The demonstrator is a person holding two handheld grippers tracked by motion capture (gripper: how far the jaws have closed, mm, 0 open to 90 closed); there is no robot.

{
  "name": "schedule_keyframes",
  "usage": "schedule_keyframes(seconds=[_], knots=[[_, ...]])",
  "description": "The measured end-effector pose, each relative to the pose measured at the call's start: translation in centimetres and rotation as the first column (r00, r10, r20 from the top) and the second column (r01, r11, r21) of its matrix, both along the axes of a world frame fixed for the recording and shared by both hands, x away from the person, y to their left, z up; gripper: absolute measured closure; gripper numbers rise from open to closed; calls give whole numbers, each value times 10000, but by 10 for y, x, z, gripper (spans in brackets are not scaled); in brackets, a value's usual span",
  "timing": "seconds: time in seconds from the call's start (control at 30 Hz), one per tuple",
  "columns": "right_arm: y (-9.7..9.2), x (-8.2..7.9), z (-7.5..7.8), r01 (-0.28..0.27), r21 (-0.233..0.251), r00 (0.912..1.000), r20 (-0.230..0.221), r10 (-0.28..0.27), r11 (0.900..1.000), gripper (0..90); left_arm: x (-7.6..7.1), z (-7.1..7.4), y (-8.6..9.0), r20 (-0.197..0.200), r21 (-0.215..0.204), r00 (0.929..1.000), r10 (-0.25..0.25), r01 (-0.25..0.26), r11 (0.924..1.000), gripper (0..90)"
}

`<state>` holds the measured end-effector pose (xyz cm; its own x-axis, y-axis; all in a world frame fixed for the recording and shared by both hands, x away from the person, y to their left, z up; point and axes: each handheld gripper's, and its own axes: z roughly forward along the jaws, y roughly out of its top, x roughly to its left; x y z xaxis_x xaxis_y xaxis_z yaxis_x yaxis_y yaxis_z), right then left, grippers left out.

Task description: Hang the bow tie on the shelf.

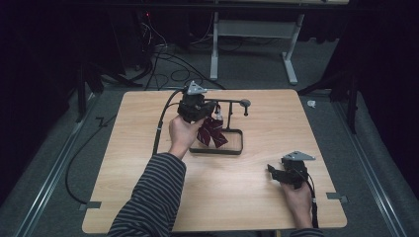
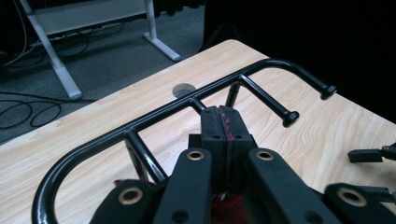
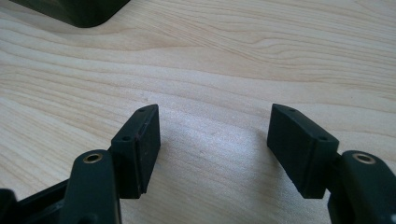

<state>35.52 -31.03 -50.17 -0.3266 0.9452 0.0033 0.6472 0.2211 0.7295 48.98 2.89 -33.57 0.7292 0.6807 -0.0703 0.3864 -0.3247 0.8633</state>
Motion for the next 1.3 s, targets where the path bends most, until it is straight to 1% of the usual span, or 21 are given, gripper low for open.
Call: schedule_keyframes(seconds=[0.13, 0.3, 0.43, 0.6, 0.73, 0.8, 0.83, 0.9, 0.93, 0.97, 1.03, 1.07, 1.17, 1.23, 1.3], knots=[[0, 0, 0, -3, 0, 10000, 0, 3, 10000, 360, 3, -1, 0, -80, 81, 10000, 57, -57, 10000, 895], [0, 0, 0, -7, 8, 10000, -5, 7, 10000, 358, 5, -2, -3, -138, 80, 9999, 70, -69, 9999, 893], [0, 0, 0, -8, 21, 10000, -8, 8, 10000, 358, 5, -4, -4, -161, 212, 9998, 65, -61, 9998, 883], [-1, 0, 0, -27, 55, 10000, -14, 27, 10000, 357, 4, -3, -3, -204, 181, 9998, 72, -69, 9998, 868], [0, 0, 0, -26, 47, 10000, -15, 26, 10000, 357, 2, -2, -3, -156, 219, 9999, 5, -2, 9998, 845], [0, 0, 0, -24, 48, 10000, -16, 24, 10000, 357, 0, -1, -1, -138, 184, 9999, -6, 8, 9998, 779], [0, 0, 0, -21, 37, 10000, -12, 21, 10000, 357, -2, -1, 1, -117, 109, 9999, 97, -96, 9999, 753], [0, 0, 0, -18, 28, 10000, -11, 18, 10000, 357, -3, -1, 2, -127, 28, 9998, 136, -135, 9999, 739], [0, 0, 0, -22, 34, 10000, -12, 22, 10000, 356, -4, -1, 4, -133, -14, 9998, 162, -162, 9999, 714], [0, 0, 0, -22, 34, 10000, -12, 22, 10000, 356, -5, -2, 5, -134, -20, 9997, 205, -205, 9998, 714], [0, 0, 0, -30, 12, 10000, -10, 30, 10000, 357, -7, -3, 8, -119, -62, 9994, 322, -323, 9995, 678], [0, 0, 0, -33, 4, 10000, -8, 33, 10000, 357, -8, -3, 10, -132, -64, 9995, 289, -290, 9996, 668], [0, 0, 0, -31, 2, 10000, -5, 31, 10000, 357, -13, -1, 14, -37, -104, 9994, 343, -344, 9994, 626], [0, 0, 0, -31, -7, 10000, -1, 31, 10000, 358, -17, 1, 16, 17, -45, 9994, 353, -353, 9994, 592], [0, 0, 0, -30, 2, 10000, -5, 30, 10000, 357, -20, 1, 18, 55, -112, 9994, 355, -354, 9993, 574]])
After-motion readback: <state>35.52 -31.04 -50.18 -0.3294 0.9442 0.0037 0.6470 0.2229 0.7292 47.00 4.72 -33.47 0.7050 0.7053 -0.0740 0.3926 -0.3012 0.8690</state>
